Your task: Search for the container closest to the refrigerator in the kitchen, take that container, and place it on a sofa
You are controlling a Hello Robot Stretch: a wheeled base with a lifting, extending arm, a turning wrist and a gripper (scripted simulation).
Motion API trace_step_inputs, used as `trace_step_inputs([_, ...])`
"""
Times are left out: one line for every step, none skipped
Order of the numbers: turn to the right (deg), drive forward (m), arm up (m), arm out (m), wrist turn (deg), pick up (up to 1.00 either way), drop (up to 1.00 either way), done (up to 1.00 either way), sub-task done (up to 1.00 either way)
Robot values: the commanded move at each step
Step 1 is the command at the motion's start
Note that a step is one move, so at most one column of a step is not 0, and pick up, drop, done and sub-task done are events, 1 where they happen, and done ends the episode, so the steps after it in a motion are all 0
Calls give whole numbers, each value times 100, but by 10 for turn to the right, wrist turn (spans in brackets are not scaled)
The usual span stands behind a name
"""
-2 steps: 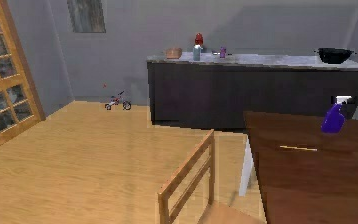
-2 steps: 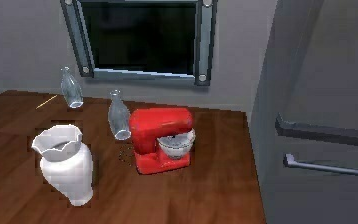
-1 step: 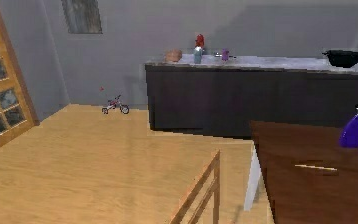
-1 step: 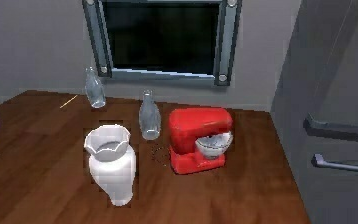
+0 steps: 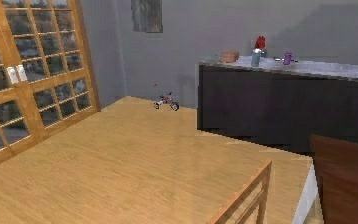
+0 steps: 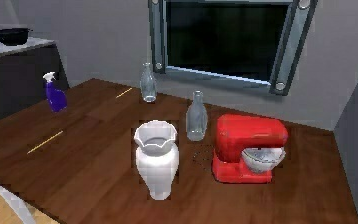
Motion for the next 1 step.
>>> trace_step_inputs([0,0,50,0,0,0,0,0,0])
